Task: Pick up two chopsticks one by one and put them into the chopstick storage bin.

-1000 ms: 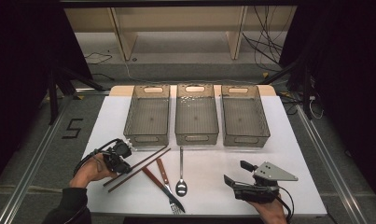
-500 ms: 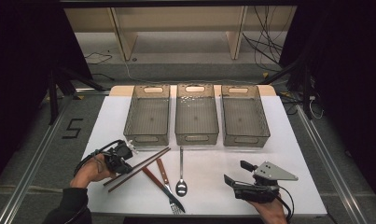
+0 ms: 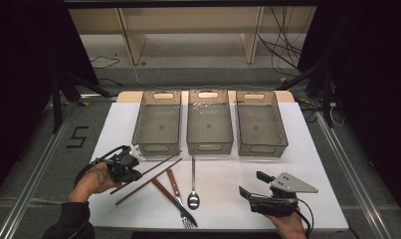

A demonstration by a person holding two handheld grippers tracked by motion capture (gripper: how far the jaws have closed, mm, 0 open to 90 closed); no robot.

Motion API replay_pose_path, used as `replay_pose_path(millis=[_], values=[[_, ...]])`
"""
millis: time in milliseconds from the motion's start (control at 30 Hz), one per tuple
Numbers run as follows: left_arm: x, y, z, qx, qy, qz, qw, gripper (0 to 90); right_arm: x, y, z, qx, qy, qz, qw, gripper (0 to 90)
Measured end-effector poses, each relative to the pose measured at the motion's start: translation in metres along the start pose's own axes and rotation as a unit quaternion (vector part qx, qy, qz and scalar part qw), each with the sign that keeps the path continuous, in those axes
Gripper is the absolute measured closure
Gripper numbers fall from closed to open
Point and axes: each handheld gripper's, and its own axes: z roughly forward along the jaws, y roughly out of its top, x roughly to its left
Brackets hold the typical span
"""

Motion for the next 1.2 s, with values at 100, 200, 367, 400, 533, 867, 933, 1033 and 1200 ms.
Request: replay_pose_path(millis=[100, 200, 367, 400, 533, 867, 933, 1033, 1200], values=[[0.000, 0.002, -0.009, -0.026, 0.008, -0.005, 0.9996, 84.4, 0.000, 0.000, 0.000, -0.001, 0.000, 0.000, 1.0000, 21.4], [0.001, 0.004, -0.013, -0.052, 0.014, -0.023, 0.9983, 84.4, 0.000, 0.000, 0.000, 0.000, 0.000, 0.000, 1.0000, 21.4], [0.003, 0.006, -0.015, -0.081, 0.012, -0.053, 0.9953, 84.3, 0.000, 0.000, 0.000, -0.001, -0.001, 0.001, 1.0000, 21.4], [0.003, 0.007, -0.015, -0.086, 0.014, -0.060, 0.9944, 84.3, 0.000, 0.000, 0.000, -0.001, -0.002, 0.002, 1.0000, 21.4], [0.005, 0.009, -0.017, -0.100, 0.021, -0.081, 0.9915, 84.4, -0.001, 0.000, 0.000, -0.002, -0.004, 0.003, 1.0000, 21.4], [0.019, 0.010, -0.024, -0.137, 0.015, -0.133, 0.9814, 84.3, -0.001, 0.000, 0.000, -0.003, -0.004, 0.003, 1.0000, 21.4], [0.023, 0.011, -0.024, -0.146, 0.015, -0.141, 0.9791, 84.3, -0.001, 0.000, 0.000, -0.004, -0.004, 0.003, 1.0000, 21.4], [0.028, 0.013, -0.026, -0.159, 0.015, -0.150, 0.9757, 84.3, -0.001, 0.000, 0.000, -0.004, -0.004, 0.005, 1.0000, 21.4], [0.036, 0.020, -0.031, -0.177, 0.016, -0.158, 0.9713, 84.3, -0.001, 0.000, 0.000, -0.004, -0.003, 0.004, 1.0000, 21.4]])
